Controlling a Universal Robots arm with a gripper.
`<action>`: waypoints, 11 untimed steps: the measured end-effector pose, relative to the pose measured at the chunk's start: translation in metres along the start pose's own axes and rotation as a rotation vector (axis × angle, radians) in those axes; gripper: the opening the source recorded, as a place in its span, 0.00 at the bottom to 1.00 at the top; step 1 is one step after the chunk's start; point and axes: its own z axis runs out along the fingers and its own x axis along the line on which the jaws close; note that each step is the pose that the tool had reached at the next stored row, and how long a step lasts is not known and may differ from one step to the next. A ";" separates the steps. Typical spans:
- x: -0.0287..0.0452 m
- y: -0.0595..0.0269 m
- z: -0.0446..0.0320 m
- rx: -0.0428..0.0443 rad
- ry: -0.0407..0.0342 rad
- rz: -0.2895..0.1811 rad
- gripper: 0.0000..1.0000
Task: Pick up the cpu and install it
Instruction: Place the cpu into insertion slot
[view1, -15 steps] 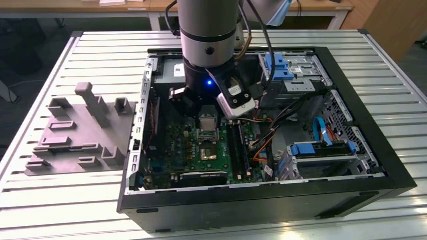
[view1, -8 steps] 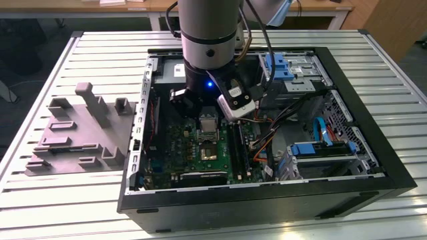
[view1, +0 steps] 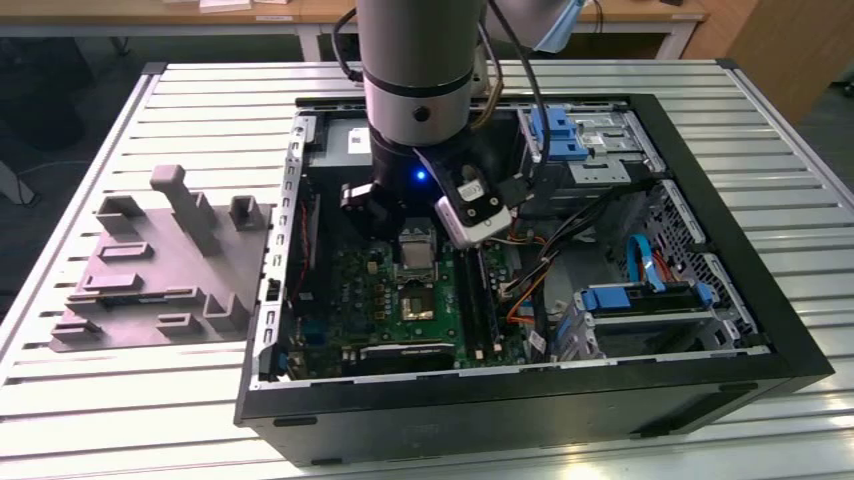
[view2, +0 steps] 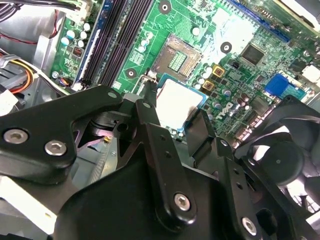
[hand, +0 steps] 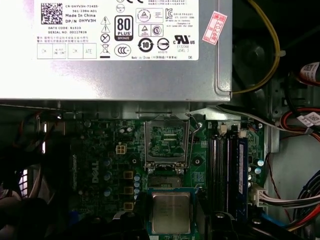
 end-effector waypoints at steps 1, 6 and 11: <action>-0.0001 -0.0002 0.0008 -0.0001 0.0000 0.000 0.47; -0.0001 -0.0007 0.0040 0.0003 0.0001 0.000 0.47; -0.0002 -0.0006 0.0041 0.0003 0.0000 0.000 0.47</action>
